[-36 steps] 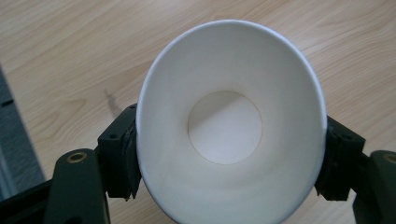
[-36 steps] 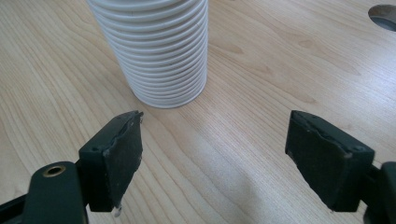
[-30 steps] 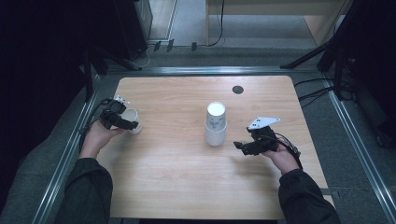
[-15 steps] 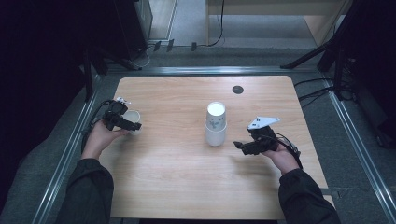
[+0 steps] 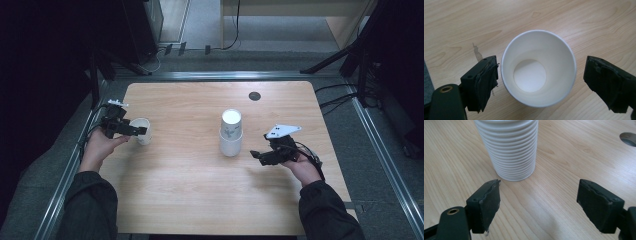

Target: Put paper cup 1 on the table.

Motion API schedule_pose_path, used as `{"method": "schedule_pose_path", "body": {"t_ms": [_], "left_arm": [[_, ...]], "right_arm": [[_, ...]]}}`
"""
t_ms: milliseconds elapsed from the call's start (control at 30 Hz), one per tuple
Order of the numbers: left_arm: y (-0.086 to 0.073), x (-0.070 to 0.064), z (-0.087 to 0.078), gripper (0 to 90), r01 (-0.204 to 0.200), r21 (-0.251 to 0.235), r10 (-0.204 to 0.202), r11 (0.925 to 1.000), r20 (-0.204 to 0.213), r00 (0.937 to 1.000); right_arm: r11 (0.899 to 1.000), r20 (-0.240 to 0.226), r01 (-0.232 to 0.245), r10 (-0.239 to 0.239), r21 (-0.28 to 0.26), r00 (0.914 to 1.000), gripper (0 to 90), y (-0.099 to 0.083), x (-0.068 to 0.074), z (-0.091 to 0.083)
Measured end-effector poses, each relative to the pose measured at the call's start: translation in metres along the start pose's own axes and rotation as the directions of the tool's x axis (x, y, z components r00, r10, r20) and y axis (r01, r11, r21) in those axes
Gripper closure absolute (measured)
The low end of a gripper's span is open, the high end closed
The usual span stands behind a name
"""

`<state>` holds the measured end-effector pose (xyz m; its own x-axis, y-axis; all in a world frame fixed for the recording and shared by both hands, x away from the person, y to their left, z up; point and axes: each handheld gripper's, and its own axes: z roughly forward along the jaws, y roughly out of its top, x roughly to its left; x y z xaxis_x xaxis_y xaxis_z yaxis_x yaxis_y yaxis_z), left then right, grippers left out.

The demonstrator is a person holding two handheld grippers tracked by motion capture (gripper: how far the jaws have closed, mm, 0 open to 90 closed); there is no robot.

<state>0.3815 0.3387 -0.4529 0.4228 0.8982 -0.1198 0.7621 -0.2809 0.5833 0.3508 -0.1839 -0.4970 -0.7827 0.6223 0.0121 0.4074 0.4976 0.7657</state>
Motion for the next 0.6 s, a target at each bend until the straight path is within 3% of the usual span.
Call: {"method": "schedule_pose_path", "body": {"t_ms": [67, 200, 367, 600], "left_arm": [[0.001, -0.004, -0.007, 13.3, -0.007, -0.015, 0.007, 0.9999, -0.017, 0.9998], [0.003, -0.01, -0.017, 13.4, -0.02, -0.033, 0.02, 0.9993, 0.001, 0.9998], [0.006, -0.021, -0.026, 13.4, -0.022, -0.067, 0.026, 0.9975, 0.065, 0.9975], [0.01, -0.042, -0.027, 13.4, -0.073, -0.066, 0.079, 0.9951, 0.093, 0.9925]], "right_arm": [[1.0, -0.02, -0.015, 0.015, -0.022, 0.9997, 19.3, 0.003, 0.002, 0.0], [0.998, -0.018, -0.008, 0.007, -0.055, 0.9998, 19.3, 0.007, 0.005, 0.0], [0.999, -0.009, 0.027, -0.027, -0.033, 0.9996, 18.2, 0.009, 0.011, 0.002], [1.0, -0.082, -0.012, 0.013, 0.016, 0.9966, 13.5, 0.017, 0.01, 0.0]]}}
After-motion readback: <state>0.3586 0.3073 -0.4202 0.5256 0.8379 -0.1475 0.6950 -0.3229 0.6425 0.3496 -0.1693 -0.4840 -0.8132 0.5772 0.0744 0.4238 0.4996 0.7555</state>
